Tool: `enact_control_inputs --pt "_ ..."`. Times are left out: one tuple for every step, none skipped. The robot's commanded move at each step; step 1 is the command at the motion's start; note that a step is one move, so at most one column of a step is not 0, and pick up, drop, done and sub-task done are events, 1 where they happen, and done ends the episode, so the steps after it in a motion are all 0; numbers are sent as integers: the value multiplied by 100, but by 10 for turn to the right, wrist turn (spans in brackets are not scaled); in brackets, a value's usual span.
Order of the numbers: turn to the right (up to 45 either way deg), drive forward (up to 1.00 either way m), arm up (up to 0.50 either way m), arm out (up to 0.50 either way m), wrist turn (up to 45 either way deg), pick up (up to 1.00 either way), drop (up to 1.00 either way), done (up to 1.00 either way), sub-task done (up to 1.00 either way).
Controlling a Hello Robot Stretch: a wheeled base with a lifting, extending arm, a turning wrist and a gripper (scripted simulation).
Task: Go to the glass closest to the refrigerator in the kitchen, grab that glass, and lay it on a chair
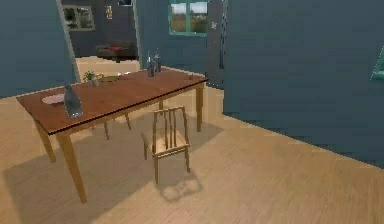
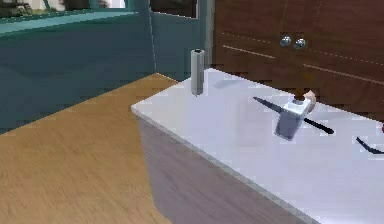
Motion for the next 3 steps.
enact_control_inputs --pt "-90 0 0 0 0 0 0 0 0" --pt "0 20 0 0 0 0 0 0 0" --pt "300 0 0 0 0 0 0 0 0"
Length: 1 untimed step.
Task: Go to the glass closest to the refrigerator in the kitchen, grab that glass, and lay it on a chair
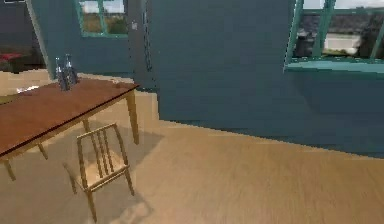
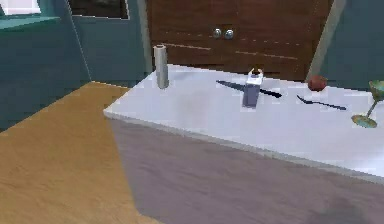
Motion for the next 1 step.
enact_control_inputs --pt "0 100 0 0 0 0 0 0 0"
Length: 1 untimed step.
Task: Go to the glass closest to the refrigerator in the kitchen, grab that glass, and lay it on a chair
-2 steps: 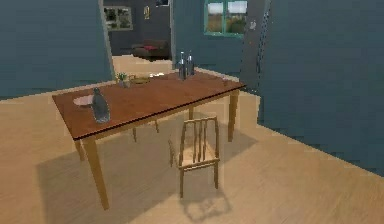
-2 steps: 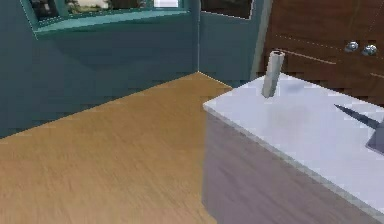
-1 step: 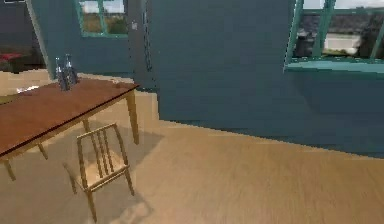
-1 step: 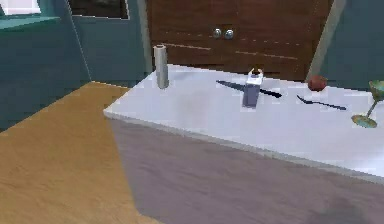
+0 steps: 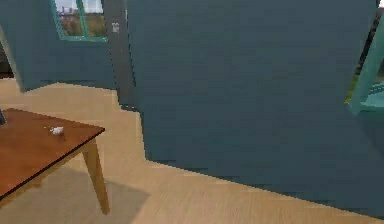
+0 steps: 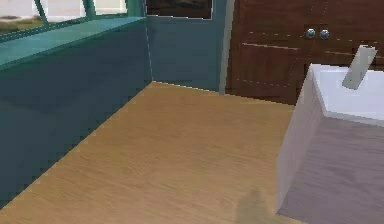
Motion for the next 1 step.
enact_control_inputs --pt "90 0 0 0 0 0 0 0 0"
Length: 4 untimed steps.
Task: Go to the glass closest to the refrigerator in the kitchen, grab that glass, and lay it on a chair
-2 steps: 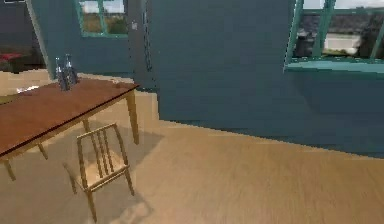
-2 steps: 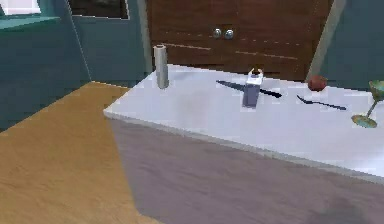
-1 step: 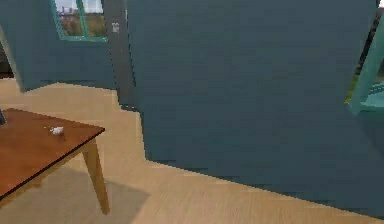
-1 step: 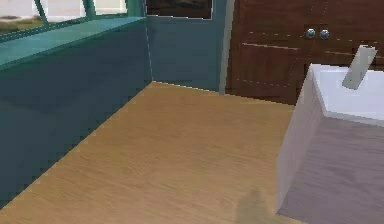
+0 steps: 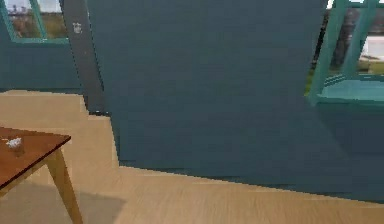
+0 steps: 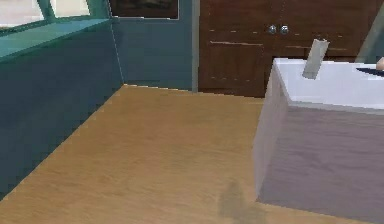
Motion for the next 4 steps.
enact_control_inputs --pt "0 10 0 0 0 0 0 0 0" --pt "-450 0 0 0 0 0 0 0 0" --pt "-450 0 0 0 0 0 0 0 0" --pt "-420 0 0 0 0 0 0 0 0"
